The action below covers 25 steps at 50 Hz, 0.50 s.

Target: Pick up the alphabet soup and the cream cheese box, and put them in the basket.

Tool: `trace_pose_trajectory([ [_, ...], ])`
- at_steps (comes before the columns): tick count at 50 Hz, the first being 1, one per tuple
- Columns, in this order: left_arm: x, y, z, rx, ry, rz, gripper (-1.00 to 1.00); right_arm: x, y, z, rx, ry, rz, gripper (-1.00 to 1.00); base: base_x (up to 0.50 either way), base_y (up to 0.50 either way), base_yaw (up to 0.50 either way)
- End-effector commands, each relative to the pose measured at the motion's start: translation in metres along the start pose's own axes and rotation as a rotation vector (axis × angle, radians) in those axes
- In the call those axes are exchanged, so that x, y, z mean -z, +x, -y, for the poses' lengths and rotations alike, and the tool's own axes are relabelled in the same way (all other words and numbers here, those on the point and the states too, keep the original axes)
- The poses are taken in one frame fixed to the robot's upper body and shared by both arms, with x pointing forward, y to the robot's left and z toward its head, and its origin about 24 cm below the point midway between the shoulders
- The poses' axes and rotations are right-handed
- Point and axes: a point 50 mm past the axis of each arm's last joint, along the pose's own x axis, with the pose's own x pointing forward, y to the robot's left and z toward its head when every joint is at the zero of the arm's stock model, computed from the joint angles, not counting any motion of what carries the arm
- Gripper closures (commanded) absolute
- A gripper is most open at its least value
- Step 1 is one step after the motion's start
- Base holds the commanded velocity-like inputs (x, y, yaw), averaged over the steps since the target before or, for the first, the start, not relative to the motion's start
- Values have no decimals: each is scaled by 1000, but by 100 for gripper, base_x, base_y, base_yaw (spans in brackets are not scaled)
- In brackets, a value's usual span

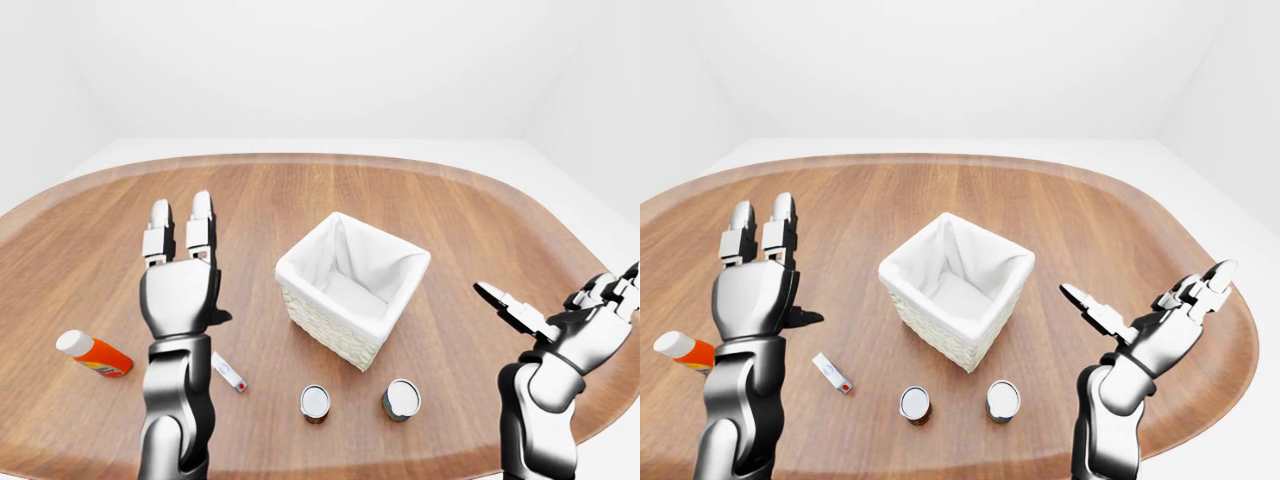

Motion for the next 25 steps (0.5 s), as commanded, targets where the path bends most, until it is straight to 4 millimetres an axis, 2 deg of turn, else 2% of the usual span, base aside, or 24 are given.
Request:
trace_pose_trajectory([
  [1, 10, -20, 7, 50, 40, -38, -100, 0, 0, 0, 0, 1, -4, -100, 0, 0, 0],
  [10, 31, -41, 13, 92, 50, -128, -100, 0, 1, 1, 5, 3, -17, -100, 0, 0, 0],
  [18, 29, -55, 17, 127, 66, -139, -100, 2, 1, 0, 2, -1, -16, -100, 0, 0, 0],
  [25, 27, -62, 32, 153, 131, -114, -100, 2, 0, 1, 3, -1, -12, -100, 0, 0, 0],
])
